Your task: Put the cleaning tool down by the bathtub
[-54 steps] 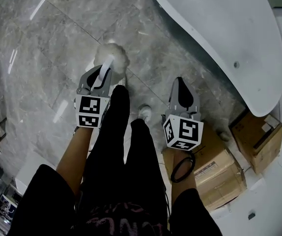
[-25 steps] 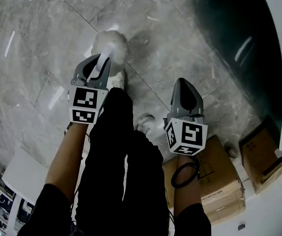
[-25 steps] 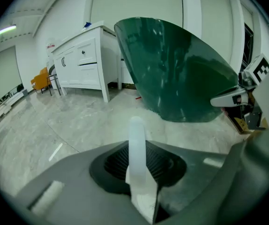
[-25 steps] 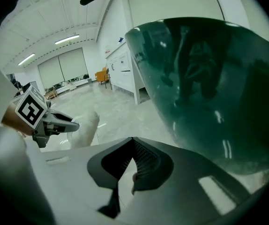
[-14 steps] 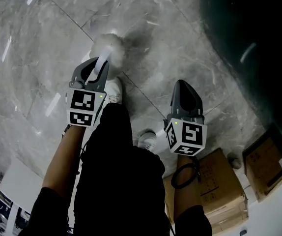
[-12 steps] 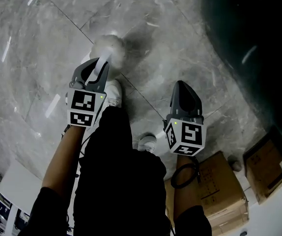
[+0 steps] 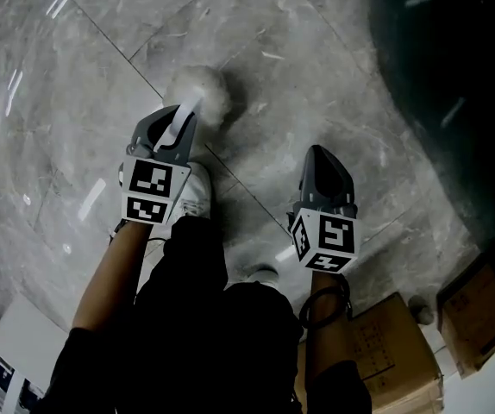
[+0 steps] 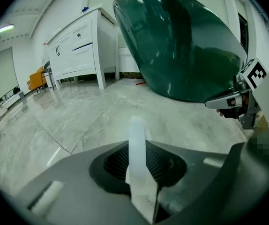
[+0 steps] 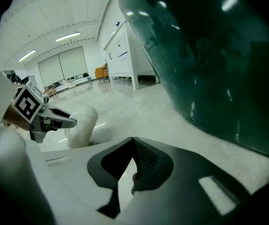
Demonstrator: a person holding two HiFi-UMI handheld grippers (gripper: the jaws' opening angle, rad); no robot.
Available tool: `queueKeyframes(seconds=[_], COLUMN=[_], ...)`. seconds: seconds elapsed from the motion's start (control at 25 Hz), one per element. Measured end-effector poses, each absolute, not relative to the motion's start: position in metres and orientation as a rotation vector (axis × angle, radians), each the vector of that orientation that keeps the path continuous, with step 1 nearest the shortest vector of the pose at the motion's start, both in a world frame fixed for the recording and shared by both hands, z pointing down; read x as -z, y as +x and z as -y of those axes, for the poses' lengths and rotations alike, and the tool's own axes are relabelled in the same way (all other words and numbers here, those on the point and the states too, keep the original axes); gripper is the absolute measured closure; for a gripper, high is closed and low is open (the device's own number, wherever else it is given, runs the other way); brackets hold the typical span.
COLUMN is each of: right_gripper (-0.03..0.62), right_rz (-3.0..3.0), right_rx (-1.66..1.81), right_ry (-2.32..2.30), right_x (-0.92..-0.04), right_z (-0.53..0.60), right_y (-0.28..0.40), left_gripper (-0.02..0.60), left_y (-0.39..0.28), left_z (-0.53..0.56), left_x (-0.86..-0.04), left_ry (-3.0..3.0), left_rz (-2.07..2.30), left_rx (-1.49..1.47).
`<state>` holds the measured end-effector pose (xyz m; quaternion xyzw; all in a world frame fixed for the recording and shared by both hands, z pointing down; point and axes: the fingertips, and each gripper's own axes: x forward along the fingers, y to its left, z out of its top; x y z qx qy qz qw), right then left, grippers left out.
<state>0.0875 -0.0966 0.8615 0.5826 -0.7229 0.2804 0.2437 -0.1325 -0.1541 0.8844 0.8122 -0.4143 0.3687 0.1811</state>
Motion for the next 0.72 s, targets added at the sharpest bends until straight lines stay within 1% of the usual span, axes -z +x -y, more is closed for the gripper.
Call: queueKeyframes(seconds=[0.28,0.72], right_gripper=[0.58,0.58], right_rz=[1.999,2.026], right_rx=[-0.75,-0.748], right_ry=[1.592,1.636], right_x=[-0.892,-0.912], right_z=[0.102,0.103], right_y=[0.09,0.097], left_gripper=[0.5,0.491], left_y=[-0.125,-0.109], left_z=[0.163,0.18], left_x=[-0.905,-0.916], left_ry=[2.342,2.421], left_rz=[1.178,1.196], left_rx=[-1.033,-0.995])
